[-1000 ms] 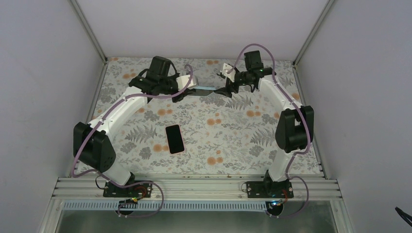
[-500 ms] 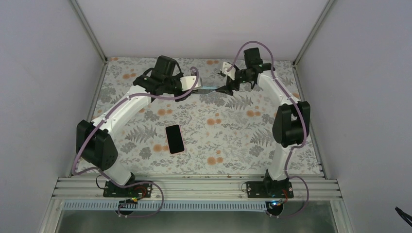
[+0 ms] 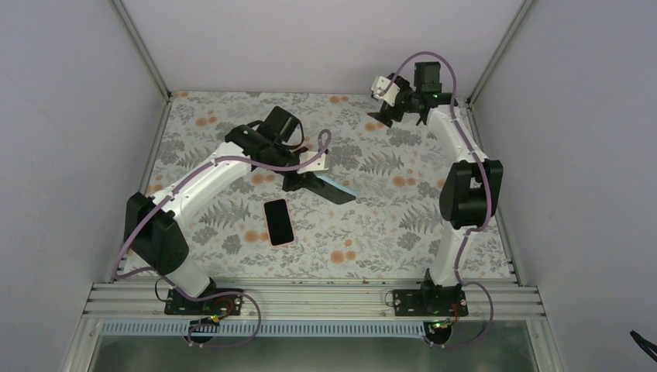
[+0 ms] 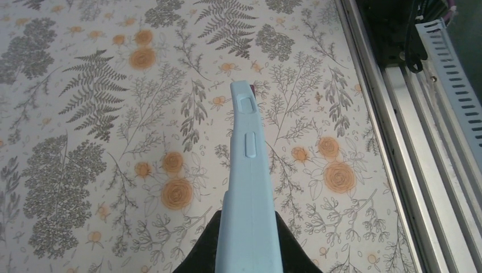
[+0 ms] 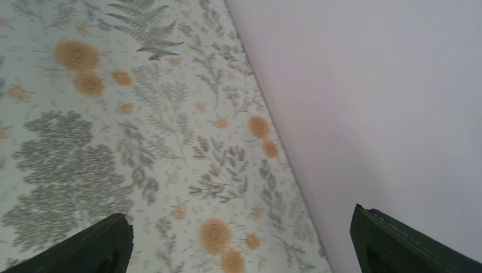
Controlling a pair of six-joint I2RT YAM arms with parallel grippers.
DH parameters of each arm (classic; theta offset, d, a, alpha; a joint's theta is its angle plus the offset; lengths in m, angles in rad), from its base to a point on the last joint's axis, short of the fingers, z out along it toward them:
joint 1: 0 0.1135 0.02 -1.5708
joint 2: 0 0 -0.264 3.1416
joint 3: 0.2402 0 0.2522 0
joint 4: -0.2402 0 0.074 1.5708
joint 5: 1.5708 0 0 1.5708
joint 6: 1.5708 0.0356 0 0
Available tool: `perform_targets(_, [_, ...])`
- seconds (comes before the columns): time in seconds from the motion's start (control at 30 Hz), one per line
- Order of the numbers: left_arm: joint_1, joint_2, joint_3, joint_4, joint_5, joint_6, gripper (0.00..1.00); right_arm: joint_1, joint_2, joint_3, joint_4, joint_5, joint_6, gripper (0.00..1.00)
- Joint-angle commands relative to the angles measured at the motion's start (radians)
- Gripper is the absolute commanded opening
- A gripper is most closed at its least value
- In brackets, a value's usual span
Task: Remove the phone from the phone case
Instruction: Remove the phone case from the phone.
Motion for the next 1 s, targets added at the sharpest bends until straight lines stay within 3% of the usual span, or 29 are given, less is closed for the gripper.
perform_targets(0.0, [0.003, -0.028, 0.031, 0.063, 0.018, -0.003, 0.02, -0.006, -0.091, -0.076, -0.086, -0.077, -0.038, 0.99])
perform_targets(0.2, [0.004, -0.024, 0.025, 0.122, 0.002, -0.018, 0.02, -0.006, -0.202, -0.181, -0.437, -0.247, -0.048, 0.97])
perform_targets(0.37, [0.003, 0.014, 0.069, 0.112, 0.018, -0.024, 0.02, -0.004, -0.435, -0.497, -0.270, -0.294, -0.032, 1.00])
perform_targets(0.47, [0.003, 0.019, 0.078, 0.113, 0.016, -0.030, 0.02, 0.001, -0.512, -0.584, -0.232, -0.317, -0.012, 1.00])
perform_targets(0.67, [0.003, 0.020, 0.080, 0.117, 0.021, -0.036, 0.02, 0.032, -0.555, -0.660, -0.144, -0.301, 0.048, 0.98])
perform_targets(0.97, [0.002, 0.026, 0.095, 0.115, 0.019, -0.042, 0.02, 0.051, -0.538, -0.663, -0.146, -0.326, 0.045, 0.97])
